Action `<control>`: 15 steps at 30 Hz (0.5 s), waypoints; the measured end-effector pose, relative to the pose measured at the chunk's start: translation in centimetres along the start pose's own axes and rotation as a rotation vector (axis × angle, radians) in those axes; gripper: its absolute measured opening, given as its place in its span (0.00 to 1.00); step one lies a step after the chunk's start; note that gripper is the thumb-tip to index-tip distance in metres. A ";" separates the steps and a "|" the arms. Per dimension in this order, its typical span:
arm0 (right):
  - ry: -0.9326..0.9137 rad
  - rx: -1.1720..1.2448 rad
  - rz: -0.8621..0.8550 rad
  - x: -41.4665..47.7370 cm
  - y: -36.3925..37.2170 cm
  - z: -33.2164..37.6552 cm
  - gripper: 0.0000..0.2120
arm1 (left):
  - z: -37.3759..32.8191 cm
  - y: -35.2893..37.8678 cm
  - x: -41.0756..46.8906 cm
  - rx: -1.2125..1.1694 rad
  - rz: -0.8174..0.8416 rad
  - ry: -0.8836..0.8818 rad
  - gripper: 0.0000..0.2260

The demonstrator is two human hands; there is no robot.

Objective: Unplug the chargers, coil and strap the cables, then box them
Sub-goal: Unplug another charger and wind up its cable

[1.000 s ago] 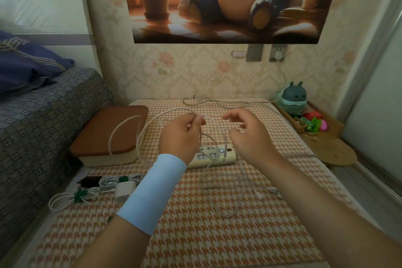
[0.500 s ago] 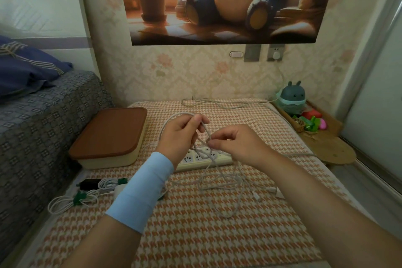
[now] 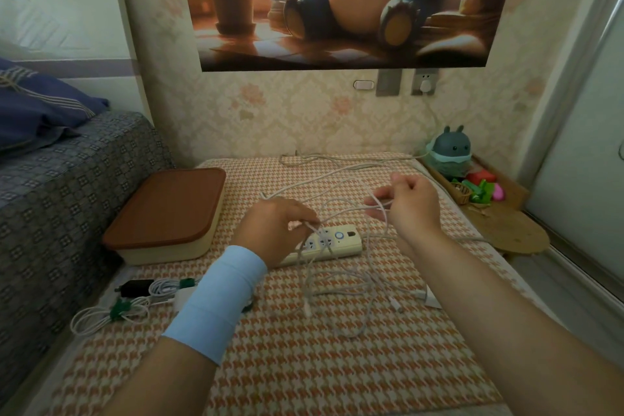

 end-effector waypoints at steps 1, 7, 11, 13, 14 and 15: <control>0.004 0.019 -0.032 0.3 -0.4 -0.1 0.09 | -0.2 0.1 0.0 0.023 0.091 -0.046 0.10; -0.210 -0.307 -0.002 0.0 -0.3 1.9 0.07 | -0.3 1.0 -2.1 0.145 0.839 -0.365 0.31; -0.294 -0.131 0.181 -1.0 1.5 3.2 0.06 | -2.1 -0.4 -0.5 0.117 0.415 -0.342 0.19; -0.313 -0.046 0.270 -1.5 2.4 3.5 0.07 | -3.2 0.1 -0.2 0.129 0.342 -0.299 0.21; -0.329 -0.025 0.290 -1.7 2.7 3.7 0.07 | -3.4 0.6 -0.2 0.109 0.361 -0.291 0.21; -0.359 -0.036 0.288 -1.8 2.8 3.9 0.07 | -3.6 0.8 -0.3 0.096 0.386 -0.292 0.20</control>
Point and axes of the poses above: each hand's wrist, its own x-axis towards the middle knuckle, its own y-axis out of the palm, z = x × y, the point moved 5 cm from there along x, towards the middle knuckle, and after that the axes turned 9 degrees about z, right-handed, at the moved point
